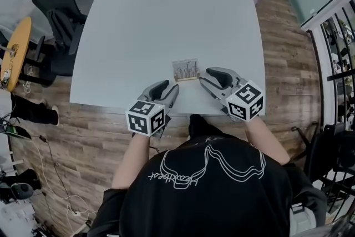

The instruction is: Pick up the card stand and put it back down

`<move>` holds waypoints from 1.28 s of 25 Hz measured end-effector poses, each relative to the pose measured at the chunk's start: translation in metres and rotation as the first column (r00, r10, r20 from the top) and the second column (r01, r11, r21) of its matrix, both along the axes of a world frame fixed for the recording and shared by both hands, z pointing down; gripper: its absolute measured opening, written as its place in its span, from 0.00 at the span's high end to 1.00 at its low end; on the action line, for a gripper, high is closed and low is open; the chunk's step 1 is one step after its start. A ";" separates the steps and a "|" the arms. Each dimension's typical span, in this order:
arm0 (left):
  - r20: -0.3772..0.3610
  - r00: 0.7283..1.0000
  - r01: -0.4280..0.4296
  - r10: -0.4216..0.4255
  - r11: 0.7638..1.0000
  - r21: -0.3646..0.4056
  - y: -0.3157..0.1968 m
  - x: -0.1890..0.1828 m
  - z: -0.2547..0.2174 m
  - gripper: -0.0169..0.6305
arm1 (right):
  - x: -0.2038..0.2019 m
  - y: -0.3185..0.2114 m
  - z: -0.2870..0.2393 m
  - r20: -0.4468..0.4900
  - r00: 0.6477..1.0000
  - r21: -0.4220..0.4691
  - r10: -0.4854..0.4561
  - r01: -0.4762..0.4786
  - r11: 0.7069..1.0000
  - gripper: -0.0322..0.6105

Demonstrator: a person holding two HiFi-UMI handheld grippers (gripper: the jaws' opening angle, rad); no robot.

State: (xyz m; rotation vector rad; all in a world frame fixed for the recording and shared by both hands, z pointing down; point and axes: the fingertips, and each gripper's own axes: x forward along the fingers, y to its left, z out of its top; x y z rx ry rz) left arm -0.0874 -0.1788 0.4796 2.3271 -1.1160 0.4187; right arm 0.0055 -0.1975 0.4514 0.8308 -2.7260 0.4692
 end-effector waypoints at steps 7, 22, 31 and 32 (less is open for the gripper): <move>-0.108 0.989 -0.083 0.096 0.989 0.119 0.053 0.021 -0.062 0.76 | -0.004 0.057 -0.051 0.127 0.991 0.066 -0.035 0.026 0.997 0.88; -0.245 0.954 -0.116 0.174 0.965 0.234 0.126 0.047 -0.117 0.95 | -0.006 0.146 -0.078 0.253 0.956 0.065 -0.150 0.138 0.988 0.94; -0.234 0.952 -0.137 0.198 0.958 0.253 0.144 0.057 -0.126 0.95 | 0.004 0.160 -0.088 0.270 0.954 0.086 -0.129 0.109 0.990 0.94; -0.233 0.952 -0.139 0.200 0.957 0.255 0.145 0.057 -0.128 0.95 | 0.004 0.160 -0.088 0.270 0.954 0.087 -0.126 0.107 0.991 0.94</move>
